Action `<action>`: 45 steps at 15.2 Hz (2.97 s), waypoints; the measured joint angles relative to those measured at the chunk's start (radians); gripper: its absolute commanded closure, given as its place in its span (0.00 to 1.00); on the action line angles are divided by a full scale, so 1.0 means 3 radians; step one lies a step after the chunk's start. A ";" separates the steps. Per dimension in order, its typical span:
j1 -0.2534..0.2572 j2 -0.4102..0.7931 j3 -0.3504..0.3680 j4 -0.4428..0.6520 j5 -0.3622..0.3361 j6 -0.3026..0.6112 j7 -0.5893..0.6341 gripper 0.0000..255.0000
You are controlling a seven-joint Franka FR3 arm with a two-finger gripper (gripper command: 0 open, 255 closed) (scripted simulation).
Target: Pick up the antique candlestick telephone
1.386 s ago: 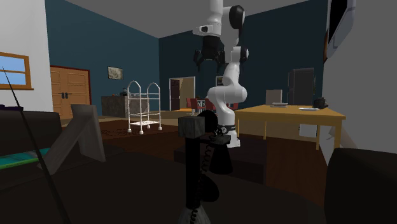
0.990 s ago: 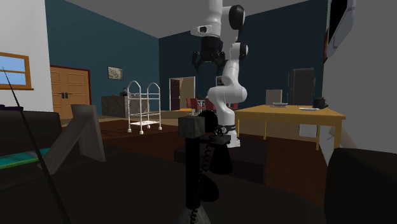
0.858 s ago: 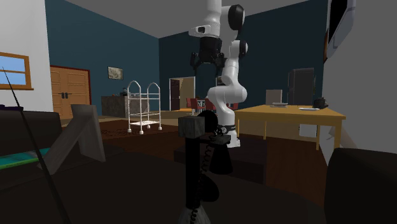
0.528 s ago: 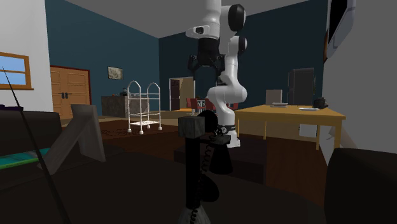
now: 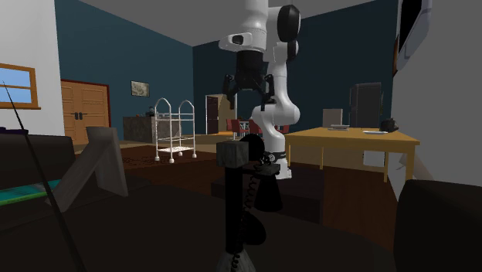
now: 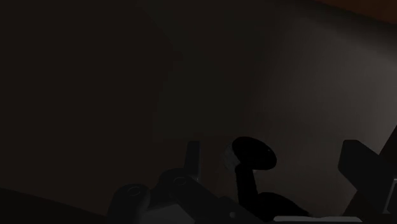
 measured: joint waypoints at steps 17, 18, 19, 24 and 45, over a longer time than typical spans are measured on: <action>0.0131 0.1908 0.0054 0.1911 -0.0087 0.0146 0.0225 0.00; 0.0130 0.1919 0.0053 0.1886 -0.0089 0.0182 0.0226 0.00; 0.0129 0.1935 0.0052 0.1872 -0.0090 0.0214 0.0227 0.00; 0.0129 0.1973 0.0049 0.1782 -0.0097 0.0342 0.0236 1.00; 0.0140 0.1884 0.0058 0.2123 -0.0081 -0.0092 0.0218 1.00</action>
